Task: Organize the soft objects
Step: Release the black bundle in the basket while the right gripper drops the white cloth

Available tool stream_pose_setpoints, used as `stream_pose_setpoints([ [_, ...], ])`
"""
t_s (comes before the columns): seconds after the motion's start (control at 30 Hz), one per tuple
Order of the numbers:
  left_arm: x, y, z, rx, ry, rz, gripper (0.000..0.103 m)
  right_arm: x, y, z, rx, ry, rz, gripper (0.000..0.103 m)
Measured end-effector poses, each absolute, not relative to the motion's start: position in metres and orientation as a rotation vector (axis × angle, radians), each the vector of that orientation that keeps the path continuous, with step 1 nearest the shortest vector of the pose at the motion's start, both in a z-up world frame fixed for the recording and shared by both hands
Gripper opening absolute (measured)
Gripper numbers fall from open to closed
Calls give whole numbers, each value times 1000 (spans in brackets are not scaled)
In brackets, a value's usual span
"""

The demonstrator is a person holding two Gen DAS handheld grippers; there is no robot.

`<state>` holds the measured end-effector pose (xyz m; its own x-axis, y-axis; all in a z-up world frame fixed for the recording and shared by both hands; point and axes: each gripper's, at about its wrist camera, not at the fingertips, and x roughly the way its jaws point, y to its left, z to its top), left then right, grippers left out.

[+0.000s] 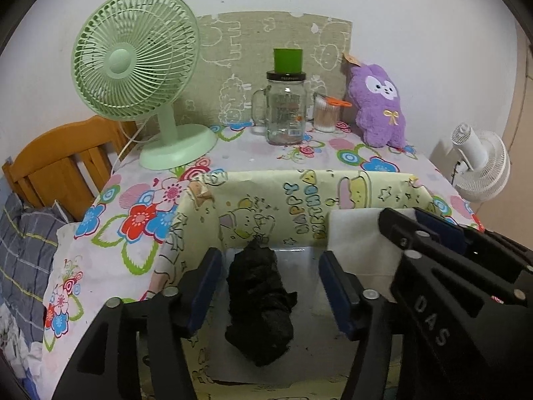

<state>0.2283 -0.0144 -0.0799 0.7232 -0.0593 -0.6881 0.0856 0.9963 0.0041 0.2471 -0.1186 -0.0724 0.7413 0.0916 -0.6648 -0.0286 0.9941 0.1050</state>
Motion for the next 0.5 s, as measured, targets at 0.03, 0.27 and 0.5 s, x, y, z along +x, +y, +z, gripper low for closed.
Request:
stream_pose_setpoints([
  [0.03, 228, -16, -79, 40, 758, -86, 75, 247, -119, -73, 89, 737, 66, 28],
  [0.27, 220, -14, -70, 19, 751, -84, 97, 238, -113, -63, 79, 713, 123, 86],
  [0.5, 207, -16, -61, 30, 732, -70, 102, 222, -115, -51, 74, 667, 105, 93],
])
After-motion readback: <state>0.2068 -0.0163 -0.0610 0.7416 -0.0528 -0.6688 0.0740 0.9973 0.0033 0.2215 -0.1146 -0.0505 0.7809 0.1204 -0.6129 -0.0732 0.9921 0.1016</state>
